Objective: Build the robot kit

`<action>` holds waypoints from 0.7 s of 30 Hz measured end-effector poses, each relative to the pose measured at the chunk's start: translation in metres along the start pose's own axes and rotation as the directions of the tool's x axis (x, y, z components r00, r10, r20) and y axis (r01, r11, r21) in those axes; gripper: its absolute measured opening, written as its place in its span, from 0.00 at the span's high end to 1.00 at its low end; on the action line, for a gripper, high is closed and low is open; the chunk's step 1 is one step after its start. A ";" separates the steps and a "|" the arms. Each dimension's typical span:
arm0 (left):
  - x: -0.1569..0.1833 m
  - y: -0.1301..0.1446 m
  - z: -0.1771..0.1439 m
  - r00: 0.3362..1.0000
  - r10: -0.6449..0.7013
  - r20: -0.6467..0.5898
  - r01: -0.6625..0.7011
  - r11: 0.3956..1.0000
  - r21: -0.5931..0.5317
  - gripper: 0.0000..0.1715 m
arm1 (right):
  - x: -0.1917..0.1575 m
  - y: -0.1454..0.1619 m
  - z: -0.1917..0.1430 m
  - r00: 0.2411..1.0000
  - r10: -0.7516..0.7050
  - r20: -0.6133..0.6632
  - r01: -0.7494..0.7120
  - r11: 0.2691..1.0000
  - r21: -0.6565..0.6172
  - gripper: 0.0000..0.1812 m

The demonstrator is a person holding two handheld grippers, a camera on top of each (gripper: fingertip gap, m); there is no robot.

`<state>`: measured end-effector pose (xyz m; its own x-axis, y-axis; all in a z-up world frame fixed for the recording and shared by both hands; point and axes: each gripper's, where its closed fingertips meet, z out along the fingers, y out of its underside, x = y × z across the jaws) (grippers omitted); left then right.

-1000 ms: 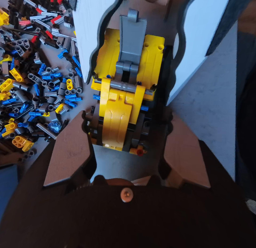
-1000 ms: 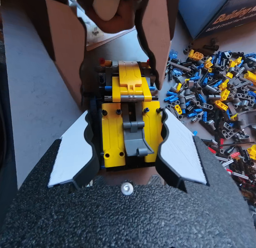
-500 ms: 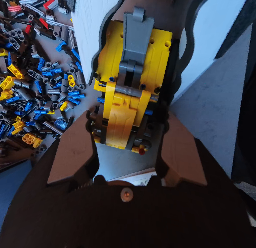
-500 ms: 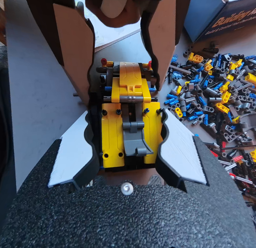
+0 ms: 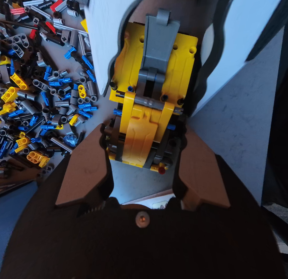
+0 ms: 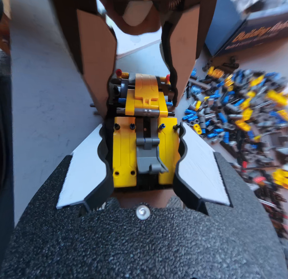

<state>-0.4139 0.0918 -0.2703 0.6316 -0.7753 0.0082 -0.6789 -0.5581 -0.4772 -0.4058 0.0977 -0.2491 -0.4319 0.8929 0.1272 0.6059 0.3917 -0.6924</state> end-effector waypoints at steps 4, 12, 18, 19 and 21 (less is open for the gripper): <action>0.000 0.000 0.000 1.000 -0.001 -0.004 0.002 1.000 0.014 0.45 | 0.007 0.002 -0.052 0.997 0.065 -0.043 -0.061 0.995 0.083 0.42; -0.001 -0.003 0.002 1.000 -0.005 -0.004 0.005 0.999 0.033 0.45 | -0.008 0.059 -0.046 0.992 0.127 -0.016 -0.127 0.992 0.014 0.39; -0.002 -0.004 0.002 1.000 -0.013 0.002 0.013 0.999 0.047 0.45 | -0.005 0.059 -0.038 0.996 0.081 0.023 -0.082 0.996 0.025 0.52; -0.001 -0.004 0.002 1.000 -0.011 0.001 0.011 0.999 0.049 0.45 | -0.006 0.060 -0.038 0.996 0.078 0.048 -0.079 0.997 0.025 0.51; -0.002 -0.005 0.002 1.000 -0.008 0.000 0.008 0.998 0.056 0.45 | -0.005 0.059 -0.036 0.996 0.044 0.072 -0.046 0.999 0.023 0.51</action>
<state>-0.4107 0.0963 -0.2699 0.6369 -0.7708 0.0115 -0.6520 -0.5466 -0.5255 -0.3431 0.1243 -0.2651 -0.4517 0.8910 0.0453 0.6094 0.3452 -0.7138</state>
